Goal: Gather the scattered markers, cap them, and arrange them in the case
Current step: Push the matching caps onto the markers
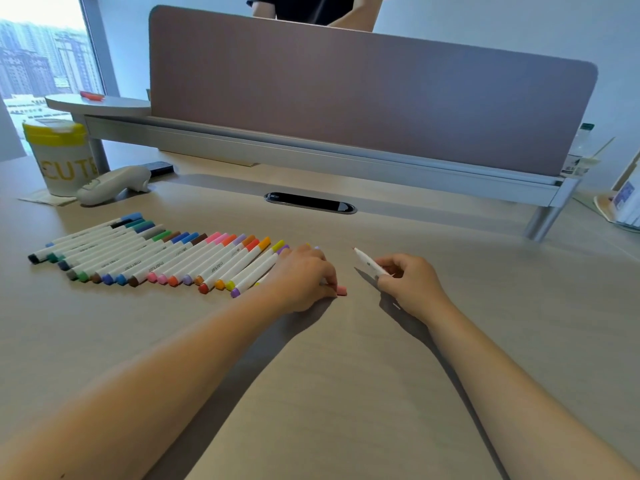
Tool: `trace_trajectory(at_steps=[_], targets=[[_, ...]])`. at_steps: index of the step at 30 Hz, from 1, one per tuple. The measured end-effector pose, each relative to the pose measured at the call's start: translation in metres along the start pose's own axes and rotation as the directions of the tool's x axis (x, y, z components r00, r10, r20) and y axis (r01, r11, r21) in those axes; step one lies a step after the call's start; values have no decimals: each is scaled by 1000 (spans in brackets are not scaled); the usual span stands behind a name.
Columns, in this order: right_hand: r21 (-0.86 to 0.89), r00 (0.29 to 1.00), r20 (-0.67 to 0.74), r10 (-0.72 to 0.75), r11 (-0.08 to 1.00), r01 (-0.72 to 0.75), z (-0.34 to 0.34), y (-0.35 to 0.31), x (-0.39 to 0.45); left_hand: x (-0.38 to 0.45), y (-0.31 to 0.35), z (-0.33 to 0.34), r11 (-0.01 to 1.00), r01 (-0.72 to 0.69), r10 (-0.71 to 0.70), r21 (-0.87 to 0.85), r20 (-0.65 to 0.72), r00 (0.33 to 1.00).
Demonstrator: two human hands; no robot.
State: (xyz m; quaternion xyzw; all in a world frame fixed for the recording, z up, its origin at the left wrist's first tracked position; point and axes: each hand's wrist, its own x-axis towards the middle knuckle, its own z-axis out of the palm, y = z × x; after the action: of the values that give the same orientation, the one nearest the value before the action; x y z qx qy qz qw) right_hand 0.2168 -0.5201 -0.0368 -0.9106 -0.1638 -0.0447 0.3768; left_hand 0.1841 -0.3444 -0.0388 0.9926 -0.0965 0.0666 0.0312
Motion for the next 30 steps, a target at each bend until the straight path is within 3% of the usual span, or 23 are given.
trace_trajectory(at_steps=[4, 7, 14, 19, 25, 30], targets=[[35, 998, -44, -47, 998, 49, -2, -2, -4, -4, 0, -5, 967, 72, -99, -243, -100, 990], [62, 994, -58, -96, 993, 100, -1, -5, -5, -8, -1, -12, 896, 121, -180, -427, -101, 979], [65, 988, -64, -142, 987, 146, 1, -8, -7, -9, -3, -19, 829, 127, -203, -544, -81, 976], [53, 988, -62, -142, 988, 146, 0, -8, -9, -3, -5, -20, 600, 189, -380, -777, -69, 922], [13, 981, -22, -192, 981, 192, -1, -9, -15, 2, 2, -22, 366, 216, -504, -905, 3, 864], [48, 980, -26, -198, 979, 199, -1, -15, -17, 5, 7, -22, 311, 230, -527, -922, 34, 849]])
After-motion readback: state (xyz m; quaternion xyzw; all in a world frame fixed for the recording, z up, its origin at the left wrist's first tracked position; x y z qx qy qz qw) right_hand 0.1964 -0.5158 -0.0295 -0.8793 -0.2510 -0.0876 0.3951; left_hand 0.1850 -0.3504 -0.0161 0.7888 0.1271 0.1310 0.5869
